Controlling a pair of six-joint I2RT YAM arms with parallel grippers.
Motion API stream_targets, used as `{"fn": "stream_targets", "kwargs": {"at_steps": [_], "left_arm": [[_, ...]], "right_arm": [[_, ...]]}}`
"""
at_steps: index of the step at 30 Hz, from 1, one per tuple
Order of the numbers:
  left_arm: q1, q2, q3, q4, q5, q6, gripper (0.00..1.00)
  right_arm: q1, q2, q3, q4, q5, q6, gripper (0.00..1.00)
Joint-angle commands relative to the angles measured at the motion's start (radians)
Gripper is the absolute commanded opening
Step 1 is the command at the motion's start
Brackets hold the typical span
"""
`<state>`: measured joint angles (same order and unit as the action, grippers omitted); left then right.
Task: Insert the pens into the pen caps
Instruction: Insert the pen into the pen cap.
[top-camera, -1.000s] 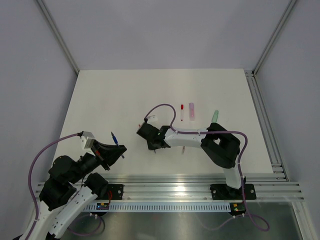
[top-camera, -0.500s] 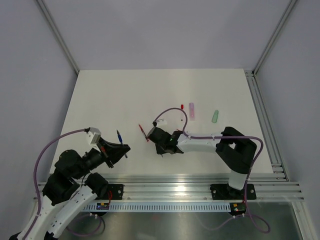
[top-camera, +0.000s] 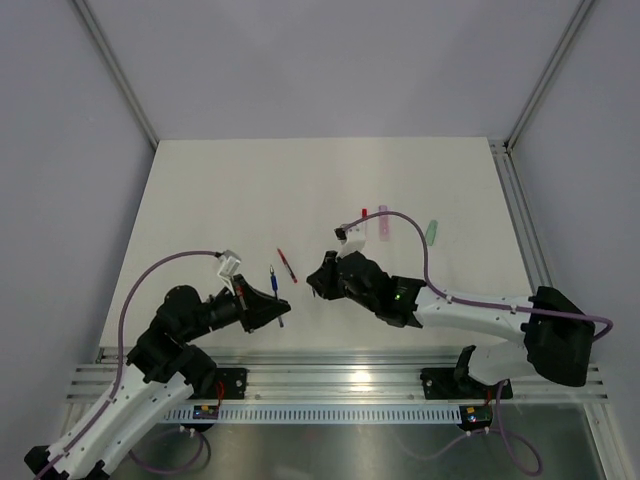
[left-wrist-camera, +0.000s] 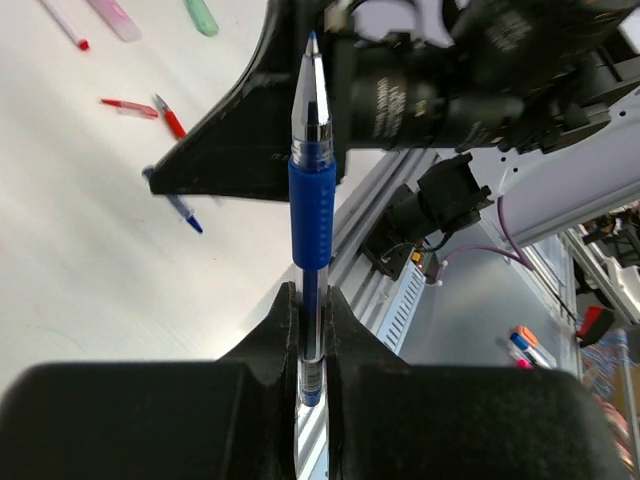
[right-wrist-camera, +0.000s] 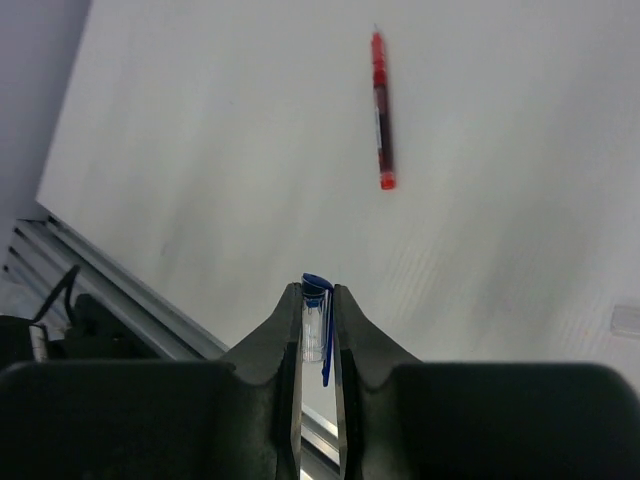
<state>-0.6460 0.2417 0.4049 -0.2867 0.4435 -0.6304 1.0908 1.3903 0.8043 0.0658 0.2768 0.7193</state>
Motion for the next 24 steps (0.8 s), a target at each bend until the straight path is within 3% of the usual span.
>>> {"fn": "stream_targets", "kwargs": {"at_steps": [1,7,13,24], "left_arm": [[0.003,0.047,-0.061,0.208,0.093,-0.095,0.00],[0.002,0.160,-0.144,0.430,0.155,-0.149,0.00],[0.002,0.255,-0.138,0.569,0.242,-0.178,0.00],[0.002,0.234,-0.147,0.552,0.247,-0.175,0.00]], "right_arm": [[0.011,-0.123,-0.049,0.167,0.062,-0.004,0.00],[0.021,-0.261,-0.085,0.304,0.104,-0.035,0.00],[0.035,-0.241,-0.064,0.469,0.105,-0.064,0.00],[0.063,-0.169,0.009,0.496,0.087,-0.086,0.00]]}}
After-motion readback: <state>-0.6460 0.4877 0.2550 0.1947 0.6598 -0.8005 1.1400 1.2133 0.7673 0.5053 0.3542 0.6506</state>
